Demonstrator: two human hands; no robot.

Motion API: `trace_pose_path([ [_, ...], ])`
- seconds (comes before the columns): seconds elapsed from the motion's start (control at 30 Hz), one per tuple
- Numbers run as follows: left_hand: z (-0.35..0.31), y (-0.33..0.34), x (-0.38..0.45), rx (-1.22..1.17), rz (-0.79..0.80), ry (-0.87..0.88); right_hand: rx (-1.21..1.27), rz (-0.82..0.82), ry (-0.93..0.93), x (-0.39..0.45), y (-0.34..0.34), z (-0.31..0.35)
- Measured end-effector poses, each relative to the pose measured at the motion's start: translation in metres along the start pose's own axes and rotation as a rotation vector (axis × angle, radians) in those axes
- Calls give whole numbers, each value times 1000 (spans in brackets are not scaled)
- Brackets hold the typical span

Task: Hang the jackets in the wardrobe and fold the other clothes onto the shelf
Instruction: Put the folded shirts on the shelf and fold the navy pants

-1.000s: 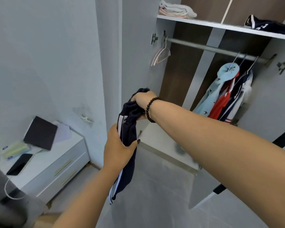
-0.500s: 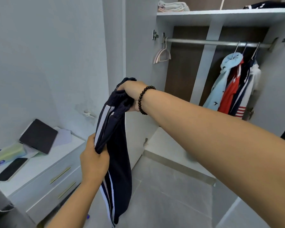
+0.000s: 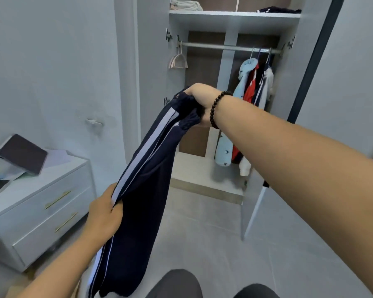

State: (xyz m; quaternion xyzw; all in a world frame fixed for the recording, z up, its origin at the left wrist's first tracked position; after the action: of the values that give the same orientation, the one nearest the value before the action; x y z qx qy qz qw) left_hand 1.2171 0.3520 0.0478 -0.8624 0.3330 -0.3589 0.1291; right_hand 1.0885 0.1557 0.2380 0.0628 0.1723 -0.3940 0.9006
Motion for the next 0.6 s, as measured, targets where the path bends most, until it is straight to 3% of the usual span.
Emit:
trace_pose_path([
  [0.17, -59, 53, -51, -129, 216, 140, 65, -44, 13, -51, -70, -49],
  [0.4, -136, 180, -141, -359, 588, 187, -32, -381, 146, -145, -194, -129],
  [0.6, -211, 233, -205, -478, 840, 266, -126, -538, 254, -228, -269, -174],
])
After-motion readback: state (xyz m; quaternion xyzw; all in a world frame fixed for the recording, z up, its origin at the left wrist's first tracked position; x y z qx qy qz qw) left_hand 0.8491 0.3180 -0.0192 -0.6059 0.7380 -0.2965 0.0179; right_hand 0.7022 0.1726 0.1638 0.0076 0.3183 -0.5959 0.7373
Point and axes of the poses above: each hand's wrist, its own x-axis towards the middle knuckle, its own y-axis out of the palm, z = x × y, the point moved 10 cm from there along x, towards the middle knuckle, and after that the axes turned 11 degrees about y, right-handed, at the moved point
